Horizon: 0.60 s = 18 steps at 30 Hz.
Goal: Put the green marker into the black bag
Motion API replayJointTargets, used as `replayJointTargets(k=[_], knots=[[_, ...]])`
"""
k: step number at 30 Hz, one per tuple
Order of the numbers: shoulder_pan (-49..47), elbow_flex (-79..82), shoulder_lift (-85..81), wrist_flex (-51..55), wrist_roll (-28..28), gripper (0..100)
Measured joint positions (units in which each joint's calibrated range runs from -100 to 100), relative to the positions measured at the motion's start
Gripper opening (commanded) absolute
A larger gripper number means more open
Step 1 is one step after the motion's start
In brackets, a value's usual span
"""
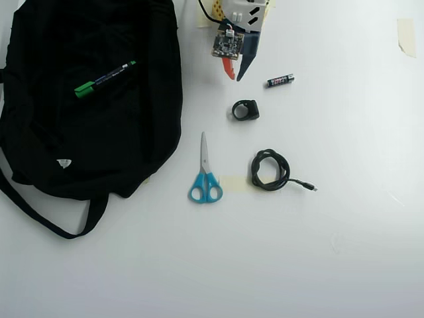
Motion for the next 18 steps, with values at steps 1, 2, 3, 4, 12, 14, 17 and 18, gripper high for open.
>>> replayJointTargets(k=[1,2,3,4,12,14,17,18], knots=[[0.2,1.6,-0.9,0.0,-0.1,2],[0.2,3.1,-2.0,0.0,-0.2,2],[-0.8,4.6,-2.9,0.0,-0.2,2],[-1.3,5.9,-3.8,0.0,0.0,2],[-1.2,16.6,-13.0,0.2,-0.2,2],[-1.2,17.5,-16.8,1.8,0.0,2],[-1.5,17.8,-20.3,7.2,0.0,2],[-1.8,17.8,-22.2,8.7,0.1,2]])
